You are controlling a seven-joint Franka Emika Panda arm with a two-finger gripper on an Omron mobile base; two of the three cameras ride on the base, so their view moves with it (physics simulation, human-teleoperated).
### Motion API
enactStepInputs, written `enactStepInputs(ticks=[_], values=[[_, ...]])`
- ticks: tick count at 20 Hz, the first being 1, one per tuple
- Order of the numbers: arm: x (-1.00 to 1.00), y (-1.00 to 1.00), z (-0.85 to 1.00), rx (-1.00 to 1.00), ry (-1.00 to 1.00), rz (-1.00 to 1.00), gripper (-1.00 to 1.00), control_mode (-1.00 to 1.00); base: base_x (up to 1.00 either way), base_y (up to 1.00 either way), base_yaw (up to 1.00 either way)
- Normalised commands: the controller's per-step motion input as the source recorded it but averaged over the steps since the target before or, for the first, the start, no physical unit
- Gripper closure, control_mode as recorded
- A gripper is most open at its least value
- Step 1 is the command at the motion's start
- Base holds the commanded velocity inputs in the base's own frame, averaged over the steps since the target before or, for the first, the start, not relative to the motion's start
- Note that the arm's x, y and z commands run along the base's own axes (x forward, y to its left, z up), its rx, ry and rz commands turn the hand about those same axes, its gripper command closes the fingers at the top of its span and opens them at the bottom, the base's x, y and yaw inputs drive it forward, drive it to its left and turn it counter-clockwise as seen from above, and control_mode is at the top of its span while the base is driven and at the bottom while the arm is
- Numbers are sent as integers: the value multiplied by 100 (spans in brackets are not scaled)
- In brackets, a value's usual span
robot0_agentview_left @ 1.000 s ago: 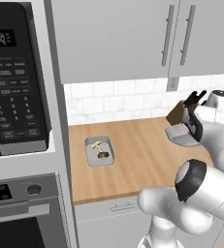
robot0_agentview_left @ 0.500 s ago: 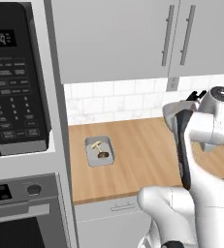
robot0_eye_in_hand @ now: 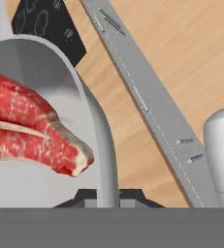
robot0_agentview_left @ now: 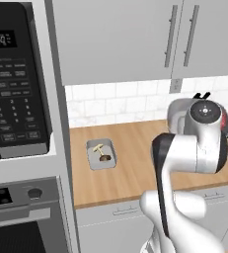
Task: Take the meat container that has the steak and place it on the second highest rack of the freezer. Then take the vegetable container that has the mushrooms and place it on the highest rack of the freezer.
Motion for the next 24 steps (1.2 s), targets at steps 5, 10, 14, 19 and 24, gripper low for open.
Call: enactStepInputs(ticks=[5,10,14,19,24], values=[[-76,27,-8,2,-1,-2,100,-100,0,0,0],[-63,21,-39,0,-2,27,100,-100,0,0,0],[-32,35,-36,0,-11,21,100,-100,0,0,0],[-46,15,-5,0,-27,7,100,-100,0,0,0],[-43,1,-2,0,-28,0,100,-100,0,0,0]])
